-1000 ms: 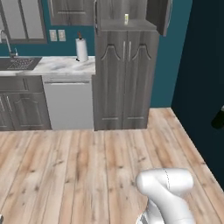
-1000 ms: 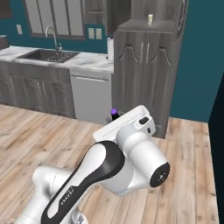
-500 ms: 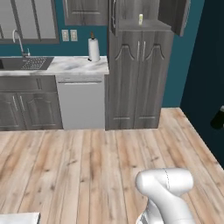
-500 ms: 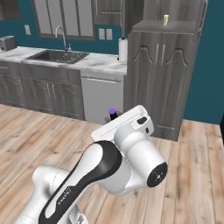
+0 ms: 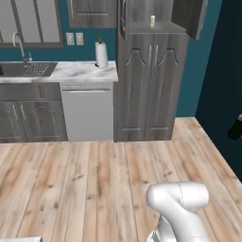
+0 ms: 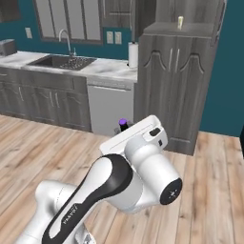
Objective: Pick the beer, boxed drink from the counter and place them in the open cabinet.
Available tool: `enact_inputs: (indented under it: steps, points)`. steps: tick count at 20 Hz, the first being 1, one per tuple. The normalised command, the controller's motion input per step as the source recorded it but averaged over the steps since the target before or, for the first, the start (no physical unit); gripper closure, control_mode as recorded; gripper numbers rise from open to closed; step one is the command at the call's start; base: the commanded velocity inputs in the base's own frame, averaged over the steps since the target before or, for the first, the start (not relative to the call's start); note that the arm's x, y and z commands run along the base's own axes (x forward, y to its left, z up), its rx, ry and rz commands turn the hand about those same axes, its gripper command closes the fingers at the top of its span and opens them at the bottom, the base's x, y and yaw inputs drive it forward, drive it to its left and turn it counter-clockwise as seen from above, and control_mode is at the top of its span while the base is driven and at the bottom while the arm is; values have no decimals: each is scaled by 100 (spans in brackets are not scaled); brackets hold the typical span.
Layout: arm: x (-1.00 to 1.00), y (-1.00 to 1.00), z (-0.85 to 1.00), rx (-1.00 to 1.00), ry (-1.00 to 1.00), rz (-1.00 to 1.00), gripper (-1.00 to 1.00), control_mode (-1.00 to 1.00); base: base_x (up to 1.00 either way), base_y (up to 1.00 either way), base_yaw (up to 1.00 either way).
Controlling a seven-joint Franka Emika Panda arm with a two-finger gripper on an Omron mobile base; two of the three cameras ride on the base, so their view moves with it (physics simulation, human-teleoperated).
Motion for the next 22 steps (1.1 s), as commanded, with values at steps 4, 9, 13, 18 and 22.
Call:
enact_inputs:
  steps: [4,9,13,18,22]
  points:
    - [0,0,0,0,0,0,100,100,46,26,1]
    - [0,0,0,0,0,0,100,100,47,27,1]
    - [0,0,0,0,0,0,100,100,57,29,1]
    - [0,0,0,0,0,0,100,100,80,20,0]
    - [0,0,0,0,0,0,100,100,94,10,0]
